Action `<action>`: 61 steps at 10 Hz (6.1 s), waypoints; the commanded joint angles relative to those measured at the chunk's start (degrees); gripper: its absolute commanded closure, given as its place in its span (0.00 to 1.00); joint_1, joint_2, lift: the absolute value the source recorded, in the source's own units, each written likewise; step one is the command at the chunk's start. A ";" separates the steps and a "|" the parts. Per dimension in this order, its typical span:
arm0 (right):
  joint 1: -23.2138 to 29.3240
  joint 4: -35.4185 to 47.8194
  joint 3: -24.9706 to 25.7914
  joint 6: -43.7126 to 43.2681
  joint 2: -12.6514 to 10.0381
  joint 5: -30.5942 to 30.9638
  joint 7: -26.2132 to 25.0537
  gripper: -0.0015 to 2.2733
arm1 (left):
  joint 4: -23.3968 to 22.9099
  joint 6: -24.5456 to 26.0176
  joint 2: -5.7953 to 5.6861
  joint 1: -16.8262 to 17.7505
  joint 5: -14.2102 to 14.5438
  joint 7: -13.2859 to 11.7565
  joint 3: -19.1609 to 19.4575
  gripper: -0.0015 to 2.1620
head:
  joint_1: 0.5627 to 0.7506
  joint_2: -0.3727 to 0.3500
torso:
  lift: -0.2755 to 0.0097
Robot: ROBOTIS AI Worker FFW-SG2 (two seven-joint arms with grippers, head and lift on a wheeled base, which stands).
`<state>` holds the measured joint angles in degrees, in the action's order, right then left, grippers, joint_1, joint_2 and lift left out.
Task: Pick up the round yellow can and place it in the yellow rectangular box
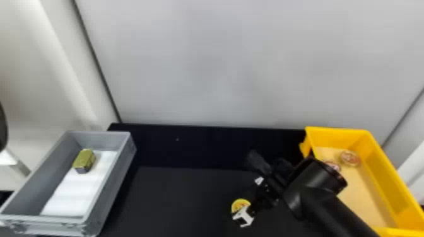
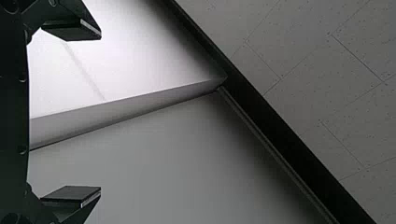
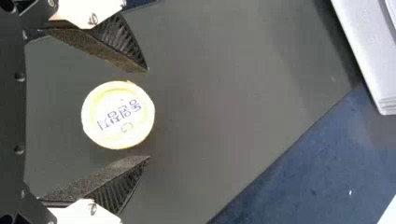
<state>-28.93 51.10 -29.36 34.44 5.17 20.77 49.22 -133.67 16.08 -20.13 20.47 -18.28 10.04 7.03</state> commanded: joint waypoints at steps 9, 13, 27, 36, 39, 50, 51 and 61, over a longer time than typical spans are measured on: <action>-0.52 -2.15 -2.64 -2.35 1.24 0.69 0.64 0.07 | -0.09 0.01 0.34 0.27 0.00 -0.02 -0.26 0.05 | 0.53 0.59 | 0.93; -0.25 -1.27 -2.82 -3.84 1.68 1.83 0.64 0.25 | -0.09 0.27 0.25 0.27 0.00 -0.11 -0.26 0.05 | 0.53 0.59 | 0.93; 2.73 42.67 24.35 17.08 14.78 35.95 23.24 0.30 | -2.56 4.49 -2.47 -0.69 0.09 -0.90 0.35 0.05 | 0.53 0.59 | 0.93; 5.72 20.53 43.16 12.51 14.25 28.30 8.73 0.30 | -2.29 4.49 -2.74 -0.08 0.09 -0.90 -0.44 0.05 | 0.53 0.59 | 0.93; 6.07 13.85 43.43 13.57 14.25 15.81 -0.68 0.30 | -2.29 4.23 -2.47 0.01 0.09 -0.90 -0.53 0.05 | 0.53 0.59 | 0.93; 5.37 5.23 42.90 15.77 14.69 -1.24 -15.45 0.10 | -1.68 3.61 -2.12 0.62 0.00 -0.90 -1.14 0.05 | 0.53 0.59 | 0.93; 5.37 5.50 43.16 15.41 14.60 -1.51 -15.54 0.00 | -1.68 3.61 -2.12 0.54 0.09 -0.90 -1.14 0.05 | 0.53 0.59 | 0.93; 5.99 44.34 39.74 8.11 13.72 -0.10 -36.12 0.03 | -2.12 3.97 -2.38 -0.25 0.00 -1.07 -0.17 0.05 | 0.53 0.59 | 0.93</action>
<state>-23.08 89.50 11.47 45.73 19.28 21.73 17.57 -135.57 19.94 -22.35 20.55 -18.24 9.02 6.47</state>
